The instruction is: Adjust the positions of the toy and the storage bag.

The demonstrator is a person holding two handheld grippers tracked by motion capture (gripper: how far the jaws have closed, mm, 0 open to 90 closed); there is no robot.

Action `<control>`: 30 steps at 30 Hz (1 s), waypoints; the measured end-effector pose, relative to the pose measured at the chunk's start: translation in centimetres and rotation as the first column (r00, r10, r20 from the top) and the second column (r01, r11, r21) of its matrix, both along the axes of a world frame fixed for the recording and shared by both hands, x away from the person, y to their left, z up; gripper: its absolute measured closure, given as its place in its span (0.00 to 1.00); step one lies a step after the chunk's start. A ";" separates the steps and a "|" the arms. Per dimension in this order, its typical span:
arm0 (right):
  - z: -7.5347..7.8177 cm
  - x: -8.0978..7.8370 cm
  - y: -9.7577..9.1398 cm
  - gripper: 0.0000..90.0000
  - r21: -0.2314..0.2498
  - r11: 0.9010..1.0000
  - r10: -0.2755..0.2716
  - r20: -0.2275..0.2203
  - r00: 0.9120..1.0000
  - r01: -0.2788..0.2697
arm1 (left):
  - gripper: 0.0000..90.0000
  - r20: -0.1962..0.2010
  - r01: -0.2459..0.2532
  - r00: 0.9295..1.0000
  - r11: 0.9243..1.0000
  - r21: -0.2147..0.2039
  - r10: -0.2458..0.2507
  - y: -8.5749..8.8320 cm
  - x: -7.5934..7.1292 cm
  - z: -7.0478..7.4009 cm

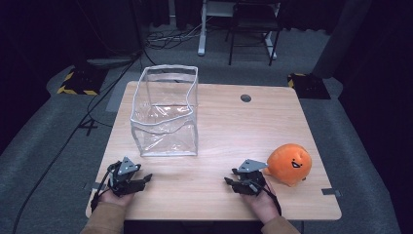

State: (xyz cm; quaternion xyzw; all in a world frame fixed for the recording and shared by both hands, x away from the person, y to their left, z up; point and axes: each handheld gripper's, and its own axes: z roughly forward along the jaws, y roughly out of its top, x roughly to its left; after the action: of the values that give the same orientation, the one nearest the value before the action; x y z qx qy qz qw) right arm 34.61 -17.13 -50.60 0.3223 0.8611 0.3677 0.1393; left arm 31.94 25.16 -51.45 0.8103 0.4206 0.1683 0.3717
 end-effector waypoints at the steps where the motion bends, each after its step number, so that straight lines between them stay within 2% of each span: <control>1: 0.1 0.1 0.1 0.65 0.006 1.000 0.002 -0.018 1.000 -0.002 | 0.47 0.002 0.003 1.000 1.000 -0.015 -0.003 0.2 -0.1 0.2; 3: 0.3 0.3 0.3 0.65 0.015 1.000 0.007 -0.034 0.999 -0.007 | 0.48 0.009 0.001 1.000 1.000 -0.031 -0.001 0.3 -0.2 0.3; 5: 1.0 0.3 0.9 0.67 0.005 0.999 0.032 -0.024 0.999 -0.032 | 0.48 0.013 -0.002 1.000 0.998 -0.067 0.002 0.6 -0.3 0.6; 6: 1.3 0.3 1.1 0.67 0.000 0.999 0.040 -0.020 0.999 -0.040 | 0.48 0.025 -0.001 1.000 0.995 -0.099 0.004 1.0 -0.3 0.8; 8: 1.9 0.4 1.4 0.67 0.000 0.999 0.054 -0.015 0.998 -0.054 | 0.48 0.035 -0.002 0.999 0.991 -0.132 0.007 1.2 -0.3 1.1; 13: 3.0 0.9 2.0 0.67 0.010 0.998 0.069 -0.023 0.997 -0.069 | 0.46 0.048 0.008 0.999 0.988 -0.152 -0.001 1.5 -0.7 1.4; 19: 4.5 2.5 3.3 0.66 0.038 0.995 0.094 -0.039 0.995 -0.092 | 0.44 0.026 0.005 1.000 0.982 -0.190 0.000 2.0 -2.0 2.2; 22: 5.6 3.7 4.7 0.68 0.026 0.991 0.128 -0.025 0.991 -0.128 | 0.44 0.038 -0.013 0.999 0.980 -0.198 0.021 2.3 -2.7 2.6; 23: 5.6 3.7 4.7 0.68 0.026 0.991 0.128 -0.025 0.991 -0.128 | 0.44 0.039 -0.023 0.999 0.978 -0.208 0.032 2.4 -2.9 2.7; 24: 6.0 4.3 5.5 0.71 0.015 0.990 0.139 -0.017 0.990 -0.139 | 0.44 0.040 -0.046 0.998 0.975 -0.217 0.056 2.6 -3.3 2.8; 25: 6.0 4.3 5.5 0.71 0.015 0.990 0.139 -0.017 0.990 -0.139 | 0.44 0.040 -0.046 0.998 0.975 -0.217 0.056 2.6 -3.3 2.8; 28: 6.7 6.0 6.7 0.73 0.015 0.991 0.133 -0.019 0.991 -0.133 | 0.41 0.044 -0.097 0.993 0.967 -0.236 0.110 3.1 -3.6 3.2; 30: 7.0 6.8 7.3 0.74 0.012 0.991 0.130 -0.015 0.991 -0.130 | 0.41 0.045 -0.102 0.992 0.965 -0.243 0.116 3.3 -3.6 3.3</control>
State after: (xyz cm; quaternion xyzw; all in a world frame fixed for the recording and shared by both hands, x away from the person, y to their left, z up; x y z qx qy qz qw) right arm 41.45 -9.82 -43.65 0.2690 0.8793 0.3782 0.1066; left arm 28.29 28.46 -48.18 0.7296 0.4707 0.1602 0.4696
